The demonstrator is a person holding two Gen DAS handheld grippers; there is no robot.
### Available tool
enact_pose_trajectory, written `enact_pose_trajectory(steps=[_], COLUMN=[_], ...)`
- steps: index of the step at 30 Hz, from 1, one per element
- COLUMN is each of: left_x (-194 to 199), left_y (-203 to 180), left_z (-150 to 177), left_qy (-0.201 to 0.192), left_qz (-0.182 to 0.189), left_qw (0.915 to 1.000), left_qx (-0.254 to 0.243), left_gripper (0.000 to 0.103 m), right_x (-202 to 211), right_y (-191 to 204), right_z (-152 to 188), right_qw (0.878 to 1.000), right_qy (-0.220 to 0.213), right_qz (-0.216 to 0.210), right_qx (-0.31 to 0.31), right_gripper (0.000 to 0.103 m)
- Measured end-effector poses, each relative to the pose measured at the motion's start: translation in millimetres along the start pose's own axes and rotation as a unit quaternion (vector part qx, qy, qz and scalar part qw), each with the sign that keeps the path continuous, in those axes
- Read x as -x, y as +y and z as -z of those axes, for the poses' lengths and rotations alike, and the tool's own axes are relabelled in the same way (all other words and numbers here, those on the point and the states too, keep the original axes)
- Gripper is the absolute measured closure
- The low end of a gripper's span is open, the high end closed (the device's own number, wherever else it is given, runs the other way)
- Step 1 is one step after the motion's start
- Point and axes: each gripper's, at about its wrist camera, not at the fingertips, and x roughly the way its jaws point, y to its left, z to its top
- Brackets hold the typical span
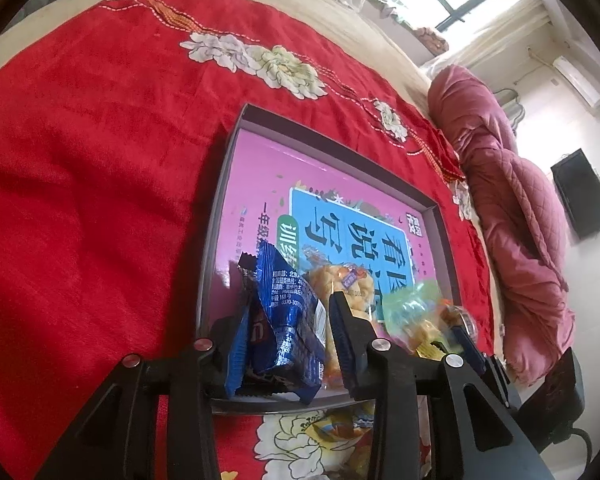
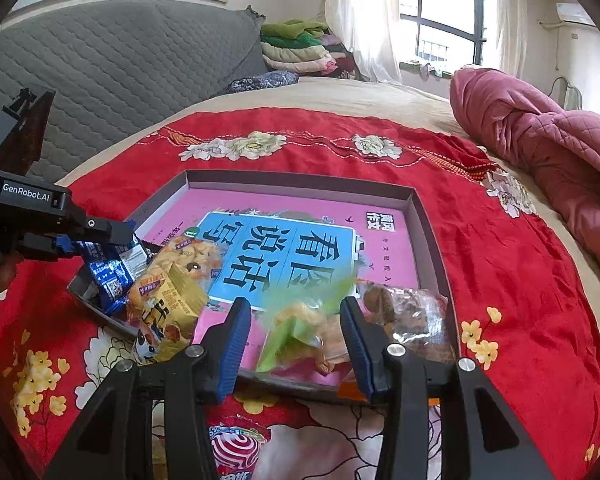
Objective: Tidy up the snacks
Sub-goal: 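Open the right tool to drop the green-label bag while the left tool lowers the blue pack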
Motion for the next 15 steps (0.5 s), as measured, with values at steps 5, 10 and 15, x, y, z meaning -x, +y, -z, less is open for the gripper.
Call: enact_pose_trajectory(steps=[5,10,15], left_x=[3,8,11], left_y=[-2,-4,-5], left_z=[-1,-1,-1], left_qy=[-0.004,-0.010,-0.016], left_qz=[0.000,0.000,-0.003], left_qw=[1.0000,0.9999,0.9998], left_qx=[-0.004,-0.007,-0.006], left_gripper=[0.062,0.057,0.051], right_x=[3,5,6], right_y=[0,-1,-1], right_z=[-1,-1,-1], right_qw=[1.000,1.000,1.000], right_qy=[-0.003,-0.006,-0.007], right_qz=[0.001,0.000,-0.003], right_qx=[-0.003,-0.007,-0.007], right_gripper=[0.055,0.053,0.048])
